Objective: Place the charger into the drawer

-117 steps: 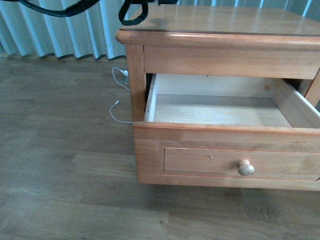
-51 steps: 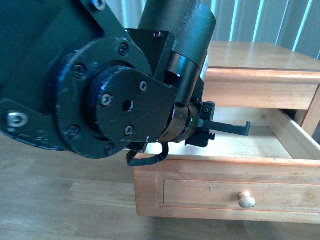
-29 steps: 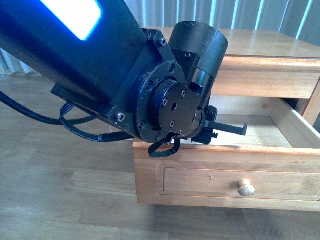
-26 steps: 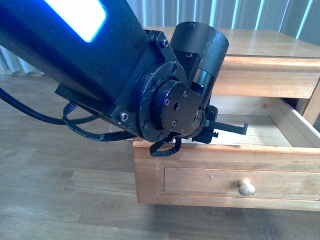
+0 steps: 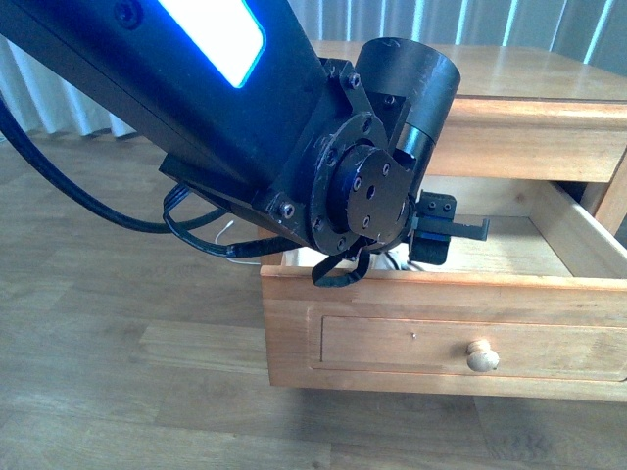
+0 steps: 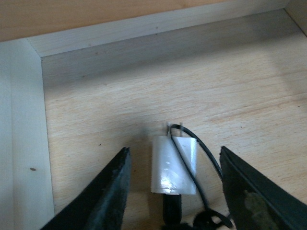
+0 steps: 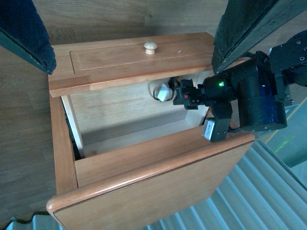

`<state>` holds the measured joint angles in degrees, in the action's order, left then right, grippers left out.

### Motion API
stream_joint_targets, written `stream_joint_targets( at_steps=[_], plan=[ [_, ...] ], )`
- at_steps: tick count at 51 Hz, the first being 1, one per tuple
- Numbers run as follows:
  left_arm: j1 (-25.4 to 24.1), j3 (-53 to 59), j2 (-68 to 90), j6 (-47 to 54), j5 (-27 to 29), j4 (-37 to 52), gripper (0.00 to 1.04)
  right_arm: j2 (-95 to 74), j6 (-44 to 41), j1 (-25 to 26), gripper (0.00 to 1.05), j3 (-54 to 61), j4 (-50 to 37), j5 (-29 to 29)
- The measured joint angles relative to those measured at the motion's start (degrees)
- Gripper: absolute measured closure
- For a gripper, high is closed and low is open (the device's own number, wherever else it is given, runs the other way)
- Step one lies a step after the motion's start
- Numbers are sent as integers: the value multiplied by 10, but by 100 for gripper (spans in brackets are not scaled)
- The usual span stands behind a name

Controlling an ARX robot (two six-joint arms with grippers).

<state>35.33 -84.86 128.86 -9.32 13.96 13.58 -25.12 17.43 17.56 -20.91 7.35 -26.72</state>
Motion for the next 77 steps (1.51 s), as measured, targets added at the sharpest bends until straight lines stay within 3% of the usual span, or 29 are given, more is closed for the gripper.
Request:
stream_joint_targets(
  at_steps=[15,36,52,65,74,77],
  plan=[
    [-1,57,-71,1,12,31,4,0,0,0,8,0,0,0],
    [-39,218,-280,17,55,90,6,0,0,0,8,0,0,0],
    [-71,407,-604,39,107,73,6,0,0,0,8,0,0,0],
    [-44,518,-836,60,196,-16,6,0,0,0,8,0,0,0],
    [20,568,-984,73,296,-78,6,0,0,0,8,0,0,0],
    [34,581,-1011,73,301,-82,6,0,0,0,8,0,0,0]
  ],
)
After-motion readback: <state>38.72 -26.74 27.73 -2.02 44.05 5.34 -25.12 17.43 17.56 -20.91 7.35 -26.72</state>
